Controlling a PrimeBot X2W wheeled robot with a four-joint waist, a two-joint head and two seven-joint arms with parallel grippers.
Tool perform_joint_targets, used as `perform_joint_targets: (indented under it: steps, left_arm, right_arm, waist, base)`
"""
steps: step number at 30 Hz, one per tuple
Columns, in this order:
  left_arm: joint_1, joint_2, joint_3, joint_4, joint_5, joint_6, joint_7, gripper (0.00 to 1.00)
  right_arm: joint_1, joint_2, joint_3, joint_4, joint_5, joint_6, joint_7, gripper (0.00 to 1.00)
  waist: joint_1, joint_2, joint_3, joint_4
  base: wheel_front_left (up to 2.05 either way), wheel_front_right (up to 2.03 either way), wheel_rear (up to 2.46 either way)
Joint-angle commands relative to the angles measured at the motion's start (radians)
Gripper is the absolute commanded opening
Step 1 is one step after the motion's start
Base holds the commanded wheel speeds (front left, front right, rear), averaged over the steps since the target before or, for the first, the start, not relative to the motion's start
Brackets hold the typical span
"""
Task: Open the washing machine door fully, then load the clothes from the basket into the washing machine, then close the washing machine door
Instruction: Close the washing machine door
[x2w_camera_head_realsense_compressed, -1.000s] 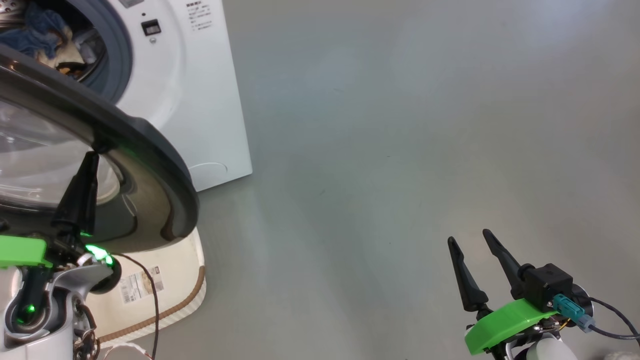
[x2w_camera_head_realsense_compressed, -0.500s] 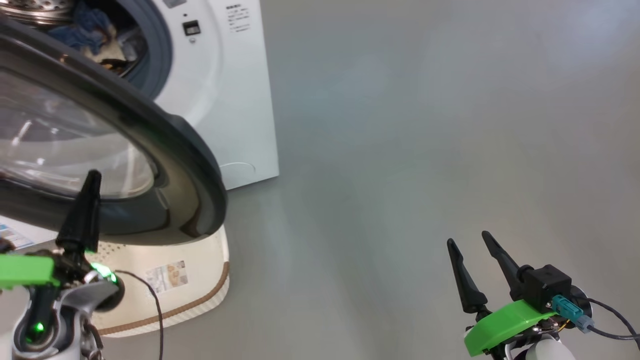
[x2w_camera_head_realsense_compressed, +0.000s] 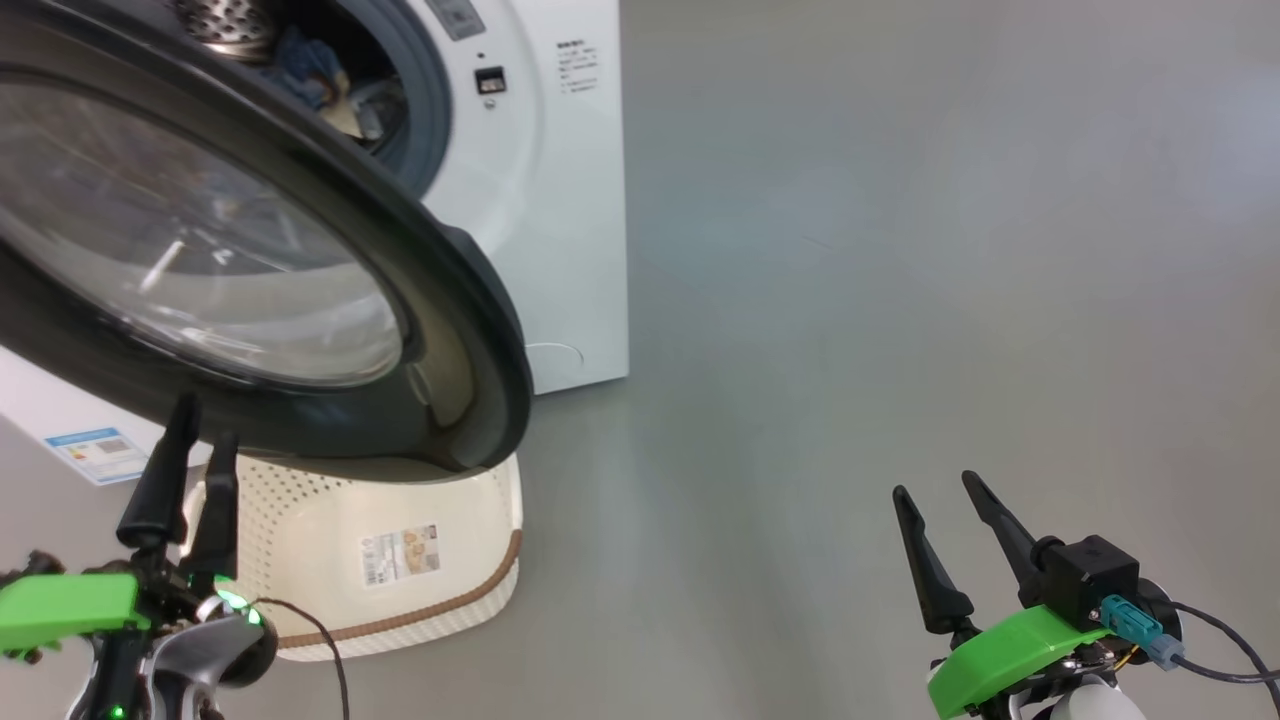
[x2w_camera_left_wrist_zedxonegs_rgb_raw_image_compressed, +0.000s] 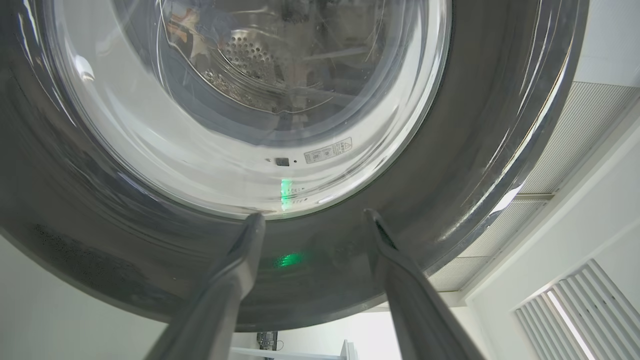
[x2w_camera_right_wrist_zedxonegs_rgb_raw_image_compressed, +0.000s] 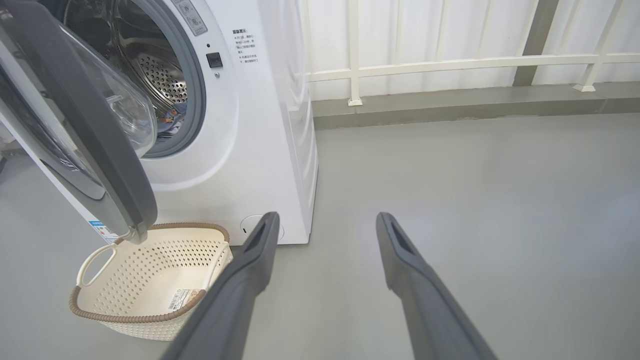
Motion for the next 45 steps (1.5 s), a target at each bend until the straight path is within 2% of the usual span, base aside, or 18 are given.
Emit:
perform_joint_targets:
  steps: [1, 16, 20, 26, 30, 34, 36, 45]
  left_arm:
    - [0.002, 0.023, 0.027, -0.036, -0.006, -0.004, -0.010, 1.00]
    - [0.120, 0.023, 0.015, -0.220, 0.071, -0.004, -0.147, 1.00]
    - [0.160, 0.049, -0.024, -0.290, 0.222, -0.004, -0.213, 1.00]
    - [0.200, 0.126, -0.139, -0.310, 0.400, -0.004, -0.393, 1.00]
    - [0.214, 0.211, -0.222, -0.257, 0.554, -0.004, -0.550, 1.00]
    - [0.199, 0.274, -0.284, -0.182, 0.719, -0.004, -0.614, 1.00]
    - [0.190, 0.281, -0.277, -0.155, 0.792, -0.004, -0.621, 1.00]
    - [0.194, 0.224, -0.145, -0.169, 1.136, -0.004, -0.623, 1.00]
  right_arm:
    - [0.002, 0.001, 0.030, -0.020, 0.011, 0.002, -0.012, 1.00]
    - [0.014, 0.001, 0.041, -0.022, 0.016, 0.002, -0.012, 1.00]
    - [0.013, 0.001, 0.040, -0.025, 0.016, 0.002, -0.012, 1.00]
    - [0.010, 0.001, 0.042, -0.028, 0.016, 0.002, -0.012, 1.00]
    - [0.009, 0.001, 0.042, -0.027, 0.016, 0.002, -0.012, 1.00]
    - [0.010, 0.001, 0.042, -0.025, 0.017, 0.002, -0.012, 1.00]
    - [0.012, 0.001, 0.040, -0.025, 0.017, 0.002, -0.012, 1.00]
    - [0.017, 0.001, 0.038, -0.032, 0.015, 0.002, -0.012, 1.00]
  waist:
    - [0.0000, 0.0000, -0.021, 0.022]
    - [0.0000, 0.0000, -0.047, 0.068]
    - [0.0000, 0.0000, -0.045, 0.075]
    - [0.0000, 0.0000, -0.043, 0.079]
    - [0.0000, 0.0000, -0.044, 0.078]
    - [0.0000, 0.0000, -0.047, 0.078]
    - [0.0000, 0.0000, -0.049, 0.078]
    - [0.0000, 0.0000, -0.049, 0.078]
  base:
    - [0.00, 0.00, 0.00]
    - [0.00, 0.00, 0.00]
    - [0.00, 0.00, 0.00]
    - [0.00, 0.00, 0.00]
    - [0.00, 0.00, 0.00]
    - [0.00, 0.00, 0.00]
    - [0.00, 0.00, 0.00]
    - [0.00, 0.00, 0.00]
